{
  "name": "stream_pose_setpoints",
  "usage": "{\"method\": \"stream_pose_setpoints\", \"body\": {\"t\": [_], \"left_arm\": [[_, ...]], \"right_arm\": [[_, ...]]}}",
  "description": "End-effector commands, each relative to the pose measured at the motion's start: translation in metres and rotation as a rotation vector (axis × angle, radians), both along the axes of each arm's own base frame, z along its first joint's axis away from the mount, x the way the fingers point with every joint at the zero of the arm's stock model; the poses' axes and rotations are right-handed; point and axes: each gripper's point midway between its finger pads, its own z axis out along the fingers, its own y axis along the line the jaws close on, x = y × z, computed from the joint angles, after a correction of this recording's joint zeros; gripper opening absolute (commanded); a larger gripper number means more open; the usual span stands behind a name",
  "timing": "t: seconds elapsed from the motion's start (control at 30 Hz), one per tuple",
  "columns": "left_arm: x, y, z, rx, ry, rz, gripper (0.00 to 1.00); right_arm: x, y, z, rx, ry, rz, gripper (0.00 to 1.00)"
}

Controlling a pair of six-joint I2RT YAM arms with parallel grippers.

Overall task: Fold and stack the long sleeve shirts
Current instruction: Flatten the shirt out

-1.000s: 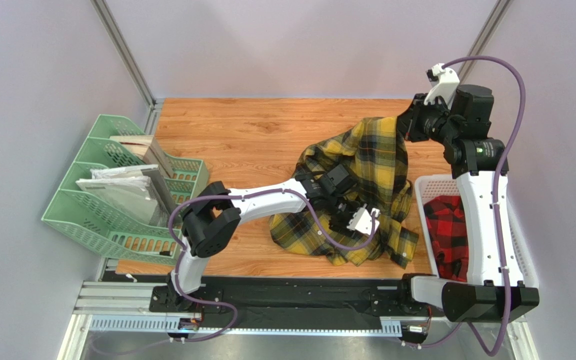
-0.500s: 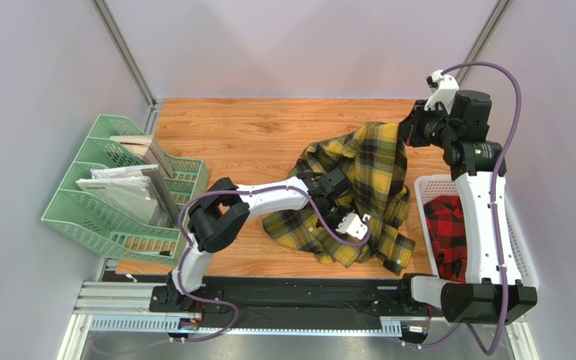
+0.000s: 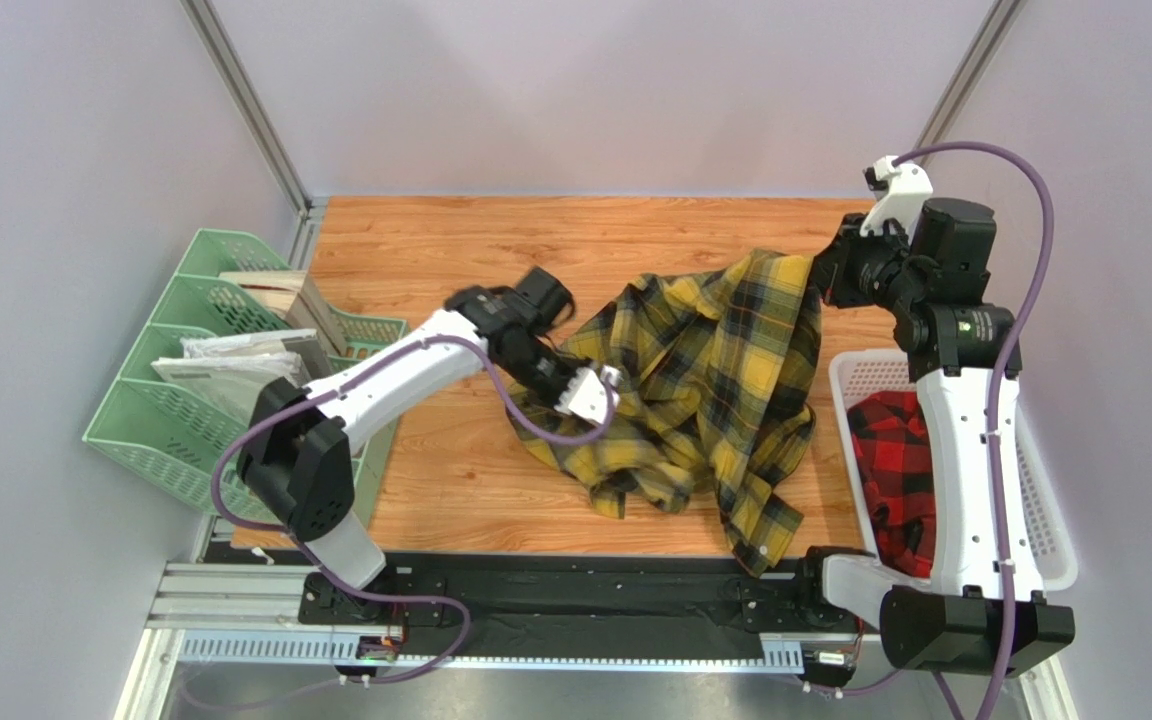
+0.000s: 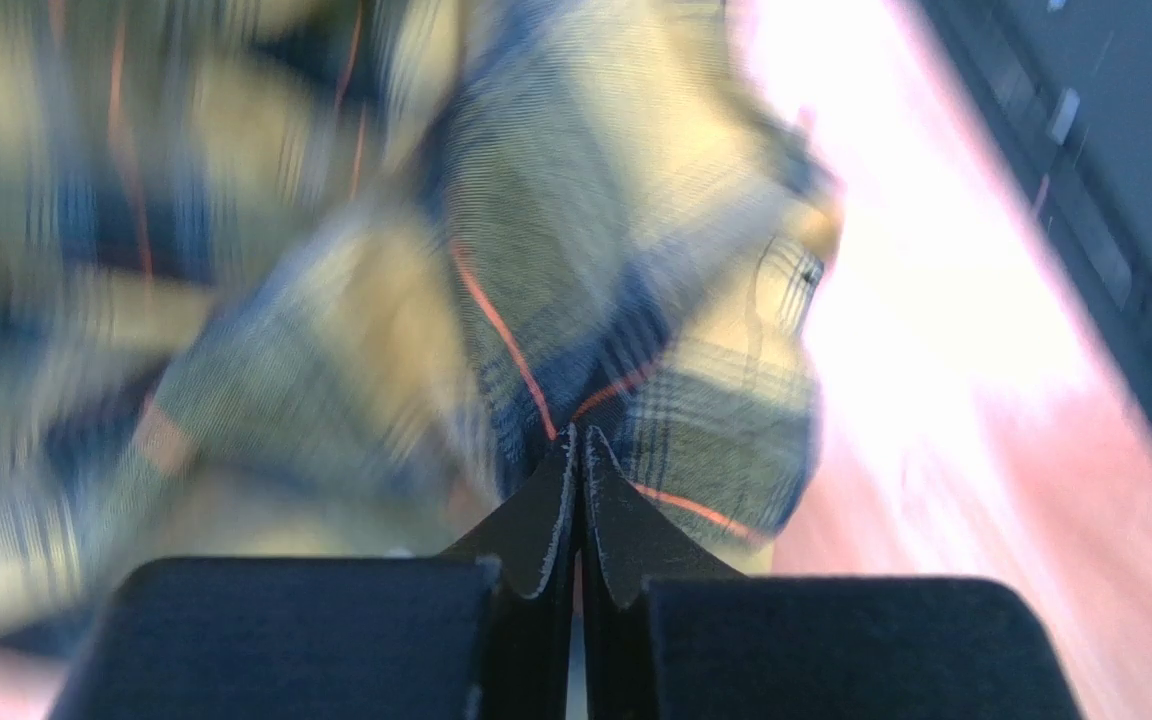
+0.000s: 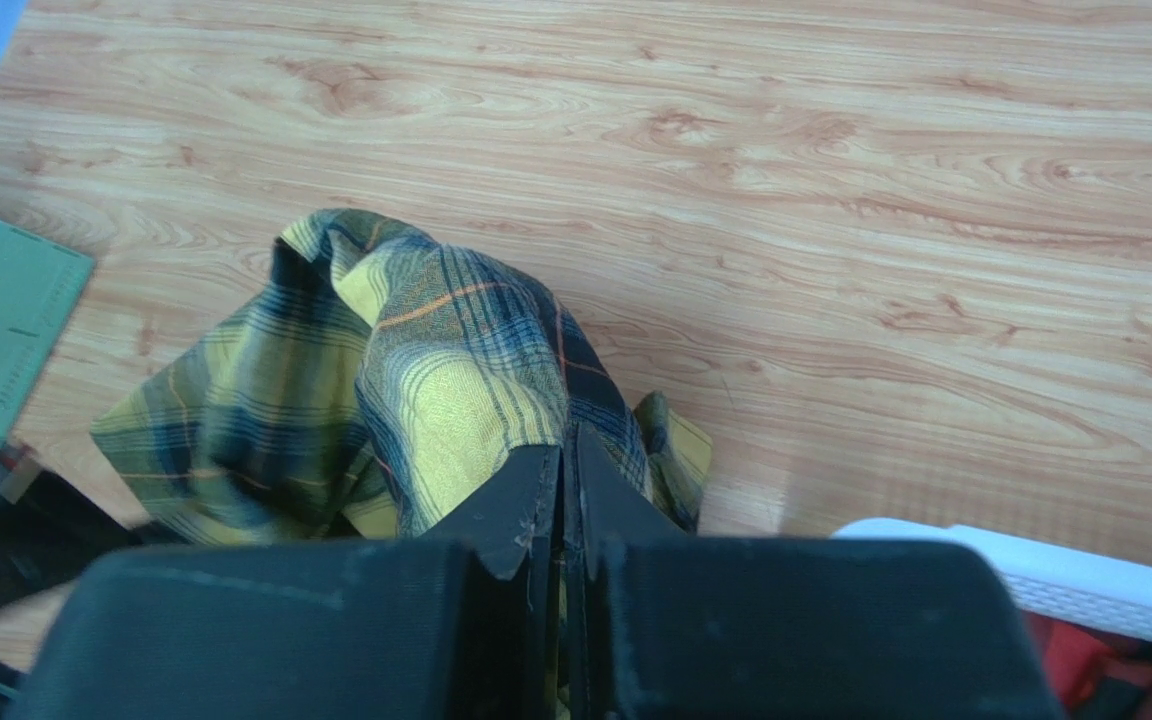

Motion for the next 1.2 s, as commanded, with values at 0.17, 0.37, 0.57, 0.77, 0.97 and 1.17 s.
{"method": "stream_pose_setpoints", "body": {"t": [0.17,0.37,0.57,0.77,0.97,1.17], "left_arm": [[0.09,0.152,-0.002,0.137,-0.084,0.158,0.0],[0.11,0.161,0.046,-0.019,0.048,0.449,0.45],[0.071,0.128,0.072,-0.094,0.311,0.682,0.88],[0.03,0.101,0.054,-0.01,0.218,0.788,0.97],[0.022,0.085,-0.006,0.181,0.127,0.798,0.4],[0.112,0.154,-0.057,0.335,0.149,1.103,0.0]], "right_arm": [[-0.016,-0.019,-0.002,-0.086,-0.024,-0.038,0.0],[-0.017,-0.01,-0.001,-0.039,-0.015,-0.009,0.0],[-0.016,-0.007,-0.003,-0.002,-0.008,-0.018,0.0],[-0.009,-0.006,0.001,0.025,-0.015,-0.025,0.0],[-0.002,-0.008,-0.006,0.023,0.012,-0.03,0.0],[-0.004,-0.022,-0.015,-0.061,0.031,-0.067,0.0]]}}
